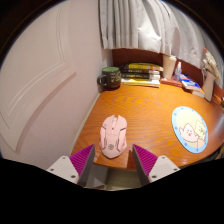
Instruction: Arrange mouse
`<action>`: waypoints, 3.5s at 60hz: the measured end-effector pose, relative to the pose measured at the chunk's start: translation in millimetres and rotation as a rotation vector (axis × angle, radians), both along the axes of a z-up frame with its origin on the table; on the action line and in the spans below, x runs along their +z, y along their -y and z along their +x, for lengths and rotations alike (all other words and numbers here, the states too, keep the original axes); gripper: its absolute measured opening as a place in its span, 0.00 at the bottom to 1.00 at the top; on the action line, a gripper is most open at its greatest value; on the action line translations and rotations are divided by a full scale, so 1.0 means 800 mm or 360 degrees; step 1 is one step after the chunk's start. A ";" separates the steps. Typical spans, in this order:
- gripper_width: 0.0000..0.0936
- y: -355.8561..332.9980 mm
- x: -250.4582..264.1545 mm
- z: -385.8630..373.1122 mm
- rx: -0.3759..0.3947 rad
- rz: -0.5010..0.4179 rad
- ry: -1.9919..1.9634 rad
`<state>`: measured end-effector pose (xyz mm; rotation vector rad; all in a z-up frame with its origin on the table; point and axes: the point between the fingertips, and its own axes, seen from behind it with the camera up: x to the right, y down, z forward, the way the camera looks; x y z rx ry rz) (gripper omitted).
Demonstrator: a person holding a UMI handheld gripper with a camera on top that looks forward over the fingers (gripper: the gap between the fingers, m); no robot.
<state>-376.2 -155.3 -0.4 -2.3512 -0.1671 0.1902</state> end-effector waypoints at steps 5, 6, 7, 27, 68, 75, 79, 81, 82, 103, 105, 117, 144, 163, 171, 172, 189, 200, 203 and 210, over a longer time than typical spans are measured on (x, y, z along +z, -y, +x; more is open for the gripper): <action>0.79 -0.029 -0.006 -0.013 -0.0009 -0.0014 0.0014; 0.79 -0.035 -0.008 -0.015 -0.0009 -0.0016 0.0015; 0.79 -0.040 -0.009 -0.017 -0.0008 -0.0019 0.0017; 0.52 -0.091 -0.024 -0.014 -0.0017 -0.0059 0.0135; 0.42 -0.191 0.273 0.145 -0.0032 0.0390 0.0080; 0.42 -0.191 0.327 0.228 -0.0107 0.0503 0.0086; 0.42 -0.185 0.331 0.280 -0.0152 0.0511 0.0125; 0.42 -0.181 0.325 0.304 -0.0171 0.0500 0.0146; 0.42 -0.179 0.321 0.315 -0.0179 0.0494 0.0154; 0.42 -0.134 0.077 0.392 -0.0228 -0.0011 0.0093; 0.42 -0.129 0.057 0.389 -0.0228 -0.0056 0.0090; 0.43 -0.116 -0.018 0.378 -0.0172 -0.0205 0.0107; 0.76 -0.117 -0.012 0.380 -0.0162 -0.0244 0.0166; 0.80 -0.056 0.113 0.382 -0.0281 -0.0036 0.0124; 0.81 -0.003 0.186 0.377 -0.0325 0.0112 0.0083; 0.81 0.004 0.195 0.376 -0.0330 0.0131 0.0078; 0.81 0.108 0.297 0.371 -0.0348 0.0336 0.0090; 0.81 0.151 0.308 0.365 -0.0341 0.0346 0.0117; 0.81 0.157 0.305 0.362 -0.0341 0.0352 0.0114; 0.81 0.170 0.303 0.356 -0.0327 0.0339 0.0114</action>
